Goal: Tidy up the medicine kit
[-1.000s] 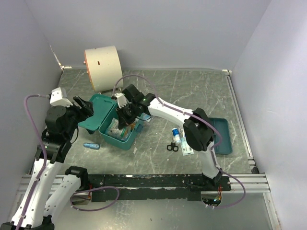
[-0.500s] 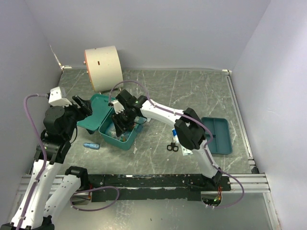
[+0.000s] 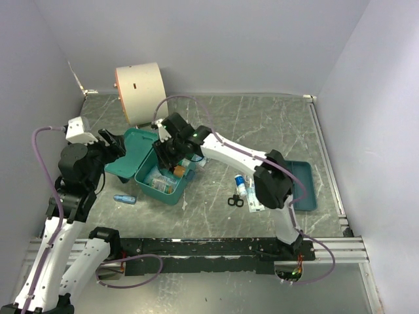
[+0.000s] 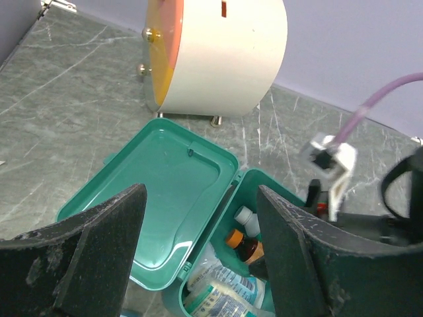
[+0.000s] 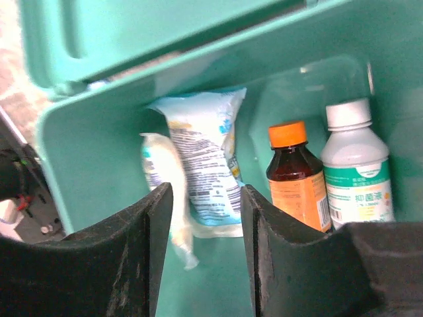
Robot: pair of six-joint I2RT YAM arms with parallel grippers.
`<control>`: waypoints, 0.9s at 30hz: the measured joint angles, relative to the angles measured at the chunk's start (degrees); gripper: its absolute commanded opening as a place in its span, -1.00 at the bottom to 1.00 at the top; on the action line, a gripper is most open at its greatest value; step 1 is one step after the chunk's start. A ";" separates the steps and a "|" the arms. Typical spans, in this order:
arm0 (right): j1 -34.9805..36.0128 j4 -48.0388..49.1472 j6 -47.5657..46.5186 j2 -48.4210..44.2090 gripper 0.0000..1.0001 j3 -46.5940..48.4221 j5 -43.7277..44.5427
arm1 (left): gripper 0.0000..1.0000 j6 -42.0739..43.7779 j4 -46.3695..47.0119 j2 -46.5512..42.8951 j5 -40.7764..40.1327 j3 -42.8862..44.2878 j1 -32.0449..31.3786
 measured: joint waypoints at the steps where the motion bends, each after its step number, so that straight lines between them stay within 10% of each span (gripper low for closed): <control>1: -0.11 0.92 0.11 -1.49 -0.06 -0.55 0.09 | 0.57 0.00 0.00 0.00 0.00 0.17 0.00; 27: -16.92 9.94 17.33 -44.00 0.08 -43.95 34.58 | 0.80 -1.31 1.81 -0.42 10.32 1.88 0.00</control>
